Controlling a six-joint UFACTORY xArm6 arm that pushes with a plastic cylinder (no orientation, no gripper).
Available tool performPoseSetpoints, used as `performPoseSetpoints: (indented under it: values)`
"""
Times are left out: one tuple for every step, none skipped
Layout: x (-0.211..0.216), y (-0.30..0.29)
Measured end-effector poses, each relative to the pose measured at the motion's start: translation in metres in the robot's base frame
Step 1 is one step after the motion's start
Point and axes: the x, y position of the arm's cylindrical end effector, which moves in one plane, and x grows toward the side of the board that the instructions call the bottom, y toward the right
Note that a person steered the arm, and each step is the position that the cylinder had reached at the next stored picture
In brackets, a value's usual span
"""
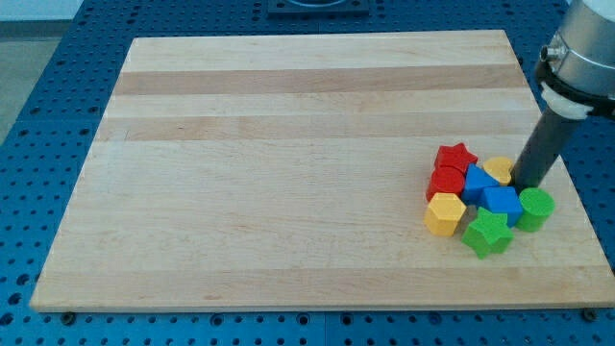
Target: Push red star a bit down
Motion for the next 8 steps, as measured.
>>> performPoseSetpoints:
  values:
    - [0.005,0.000]
    - [0.005,0.000]
    - [0.021,-0.003]
    - [0.029,-0.003]
    - [0.030,-0.002]
    - [-0.033,0.018]
    - [-0.131,0.038]
    - [-0.175,0.031]
